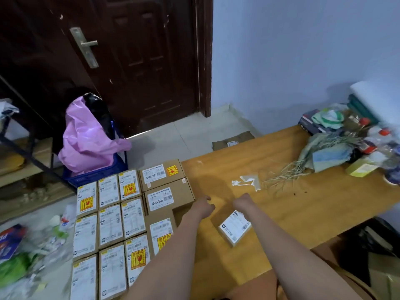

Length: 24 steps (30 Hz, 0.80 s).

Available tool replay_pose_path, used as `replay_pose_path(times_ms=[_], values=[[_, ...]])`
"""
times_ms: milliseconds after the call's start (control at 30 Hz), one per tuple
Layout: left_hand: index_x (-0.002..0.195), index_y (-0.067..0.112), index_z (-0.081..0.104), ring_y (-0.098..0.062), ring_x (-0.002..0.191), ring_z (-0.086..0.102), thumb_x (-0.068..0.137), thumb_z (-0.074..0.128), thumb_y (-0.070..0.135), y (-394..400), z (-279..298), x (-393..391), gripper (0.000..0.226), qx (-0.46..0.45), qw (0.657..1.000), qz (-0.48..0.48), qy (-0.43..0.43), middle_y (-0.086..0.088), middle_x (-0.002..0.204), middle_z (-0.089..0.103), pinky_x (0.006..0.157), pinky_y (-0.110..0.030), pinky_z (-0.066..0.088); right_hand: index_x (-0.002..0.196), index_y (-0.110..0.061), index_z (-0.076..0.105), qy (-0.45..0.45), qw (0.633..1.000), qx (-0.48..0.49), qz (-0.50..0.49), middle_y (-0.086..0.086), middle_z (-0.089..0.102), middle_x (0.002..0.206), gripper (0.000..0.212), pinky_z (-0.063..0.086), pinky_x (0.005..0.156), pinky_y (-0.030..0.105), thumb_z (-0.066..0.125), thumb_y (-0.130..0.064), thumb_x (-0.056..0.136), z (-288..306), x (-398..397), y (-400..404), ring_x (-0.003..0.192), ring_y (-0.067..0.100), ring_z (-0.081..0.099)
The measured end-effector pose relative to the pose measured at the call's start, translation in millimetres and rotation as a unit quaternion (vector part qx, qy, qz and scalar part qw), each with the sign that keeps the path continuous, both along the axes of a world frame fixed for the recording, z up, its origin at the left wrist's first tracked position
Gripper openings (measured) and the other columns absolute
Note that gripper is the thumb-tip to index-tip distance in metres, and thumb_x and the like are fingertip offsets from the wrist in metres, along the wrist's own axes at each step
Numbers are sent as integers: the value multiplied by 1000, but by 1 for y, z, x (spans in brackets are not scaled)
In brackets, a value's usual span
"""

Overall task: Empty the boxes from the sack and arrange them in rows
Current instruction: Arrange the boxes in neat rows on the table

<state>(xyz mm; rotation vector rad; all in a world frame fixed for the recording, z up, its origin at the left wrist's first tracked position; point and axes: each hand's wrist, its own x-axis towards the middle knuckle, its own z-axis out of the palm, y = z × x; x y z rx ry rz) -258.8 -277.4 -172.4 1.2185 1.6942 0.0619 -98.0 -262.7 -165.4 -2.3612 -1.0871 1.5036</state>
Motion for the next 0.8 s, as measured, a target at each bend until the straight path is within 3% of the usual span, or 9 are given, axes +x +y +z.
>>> replay_pose_path(times_ms=[133, 233, 333, 467, 533, 600, 700, 800], values=[[144, 23, 44, -29, 124, 49, 95, 50, 27, -1, -9, 9, 49, -73, 995, 51, -39, -9, 142, 45, 94, -37, 47, 152, -8, 21, -83, 994, -46, 58, 15, 40, 145, 69, 43, 102, 38, 49, -29, 93, -16, 17, 1, 135, 34, 37], [143, 25, 44, -27, 110, 51, 97, 49, 30, -6, -16, 15, 47, -131, 984, 98, -68, -6, 136, 46, 97, -42, 49, 152, -17, 26, -129, 985, -63, 99, 4, 30, 151, 64, 38, 100, 36, 41, -30, 91, -33, 30, 1, 132, 28, 40], [147, 25, 37, -27, 109, 51, 100, 47, 28, -11, -22, 19, 48, -164, 978, 104, -79, -7, 146, 42, 96, -41, 49, 152, -10, 23, -94, 989, -68, 88, 8, 28, 154, 65, 39, 107, 37, 49, -25, 95, -44, 37, -2, 129, 26, 46], [151, 17, 30, -32, 132, 46, 103, 44, 20, -14, -26, 25, 51, -193, 972, 88, -97, -7, 156, 31, 103, -41, 47, 149, 0, 26, 11, 995, -86, -43, 22, 39, 148, 78, 39, 108, 46, 68, -17, 86, -42, 37, -11, 133, 38, 43], [150, 17, 33, -30, 136, 43, 101, 46, 22, -16, -26, 31, 50, -209, 969, 80, -109, -6, 155, 34, 104, -41, 47, 149, 2, 13, 61, 987, -100, -108, 23, 45, 141, 81, 44, 101, 46, 67, -11, 90, -39, 35, -14, 127, 38, 49], [147, 19, 37, -27, 134, 45, 100, 47, 27, -17, -27, 37, 49, -223, 965, 80, -116, -4, 150, 41, 105, -44, 46, 149, 2, 12, 73, 982, -107, -135, 22, 51, 130, 83, 50, 90, 48, 69, -10, 90, -42, 32, -14, 113, 36, 59], [146, 21, 40, -27, 129, 48, 102, 43, 28, -15, -26, 44, 44, -229, 960, 94, -133, -6, 143, 50, 109, -48, 41, 139, 0, 40, 104, 978, -124, -135, 17, 61, 102, 63, 54, 77, 49, 73, -13, 86, -54, 29, -12, 80, 31, 63], [143, 23, 42, -29, 126, 48, 105, 39, 26, -13, -19, 43, 38, -221, 959, 105, -143, -7, 141, 52, 111, -47, 38, 114, -5, 54, 151, 971, -136, -123, 11, 61, 82, 29, 51, 75, 40, 69, -13, 90, -52, 25, -14, 74, 27, 61]])
